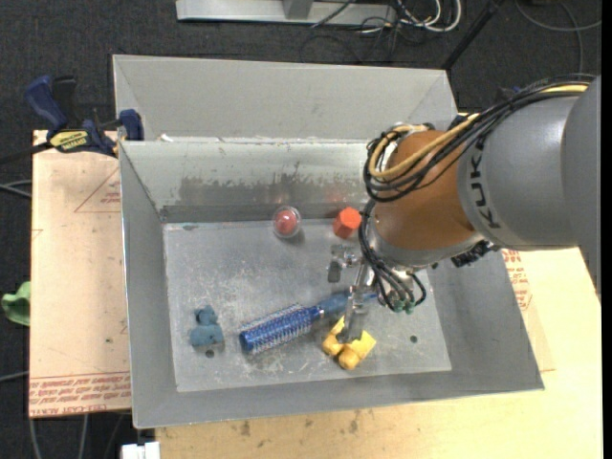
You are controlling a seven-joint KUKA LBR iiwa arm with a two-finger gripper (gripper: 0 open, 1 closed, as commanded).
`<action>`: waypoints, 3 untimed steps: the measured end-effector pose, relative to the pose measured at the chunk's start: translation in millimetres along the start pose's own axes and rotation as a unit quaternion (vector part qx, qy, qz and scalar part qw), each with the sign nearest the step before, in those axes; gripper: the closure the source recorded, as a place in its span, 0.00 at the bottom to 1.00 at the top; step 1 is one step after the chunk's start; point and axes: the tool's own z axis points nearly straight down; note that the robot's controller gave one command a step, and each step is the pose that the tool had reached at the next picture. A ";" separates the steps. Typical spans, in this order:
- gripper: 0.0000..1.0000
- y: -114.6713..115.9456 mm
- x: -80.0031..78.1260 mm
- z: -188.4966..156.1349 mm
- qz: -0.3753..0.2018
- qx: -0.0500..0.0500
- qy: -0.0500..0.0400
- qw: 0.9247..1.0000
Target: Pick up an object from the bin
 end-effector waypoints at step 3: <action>1.00 22.7 12.7 -73.5 -0.032 -0.001 -0.008 0.999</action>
Offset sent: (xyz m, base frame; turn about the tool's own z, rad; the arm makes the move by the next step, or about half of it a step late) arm -0.0045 0.0177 -0.0400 -0.0656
